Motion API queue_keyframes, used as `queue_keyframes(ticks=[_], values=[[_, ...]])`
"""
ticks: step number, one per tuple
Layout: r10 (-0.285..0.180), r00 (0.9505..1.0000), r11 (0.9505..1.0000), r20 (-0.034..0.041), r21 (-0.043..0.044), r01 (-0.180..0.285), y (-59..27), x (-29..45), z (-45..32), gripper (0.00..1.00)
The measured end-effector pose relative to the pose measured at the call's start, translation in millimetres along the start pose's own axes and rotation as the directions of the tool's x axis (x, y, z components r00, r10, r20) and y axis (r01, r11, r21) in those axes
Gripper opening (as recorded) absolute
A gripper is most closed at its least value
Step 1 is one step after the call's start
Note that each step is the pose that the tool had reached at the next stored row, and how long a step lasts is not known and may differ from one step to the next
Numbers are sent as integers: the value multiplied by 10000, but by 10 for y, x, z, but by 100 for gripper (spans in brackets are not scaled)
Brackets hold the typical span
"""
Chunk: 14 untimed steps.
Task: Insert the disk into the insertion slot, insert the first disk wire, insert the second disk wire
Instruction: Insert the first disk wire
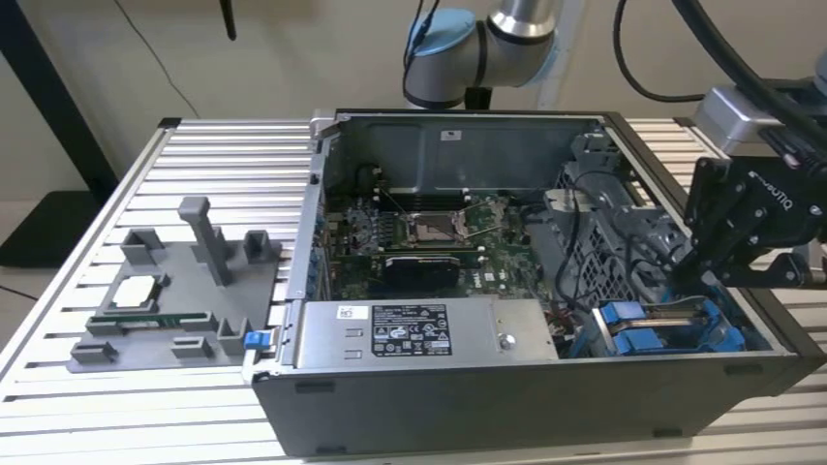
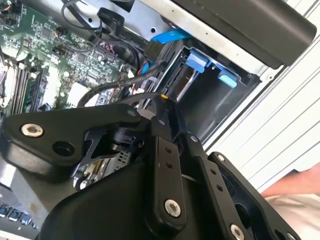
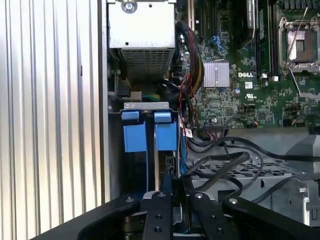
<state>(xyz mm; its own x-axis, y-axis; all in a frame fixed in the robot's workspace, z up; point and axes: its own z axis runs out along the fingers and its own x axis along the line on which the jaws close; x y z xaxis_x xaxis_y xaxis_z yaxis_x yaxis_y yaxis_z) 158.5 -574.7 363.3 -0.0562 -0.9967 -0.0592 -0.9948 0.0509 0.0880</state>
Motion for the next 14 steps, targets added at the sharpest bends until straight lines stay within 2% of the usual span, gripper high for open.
queue_keyframes(ticks=[7, 14], values=[[0, 10000, 10000, -6, 1, 0, -41, 3, 107, 0], [-10, 10000, 10000, -8, 0, 10, -96, 3, 139, 0]])
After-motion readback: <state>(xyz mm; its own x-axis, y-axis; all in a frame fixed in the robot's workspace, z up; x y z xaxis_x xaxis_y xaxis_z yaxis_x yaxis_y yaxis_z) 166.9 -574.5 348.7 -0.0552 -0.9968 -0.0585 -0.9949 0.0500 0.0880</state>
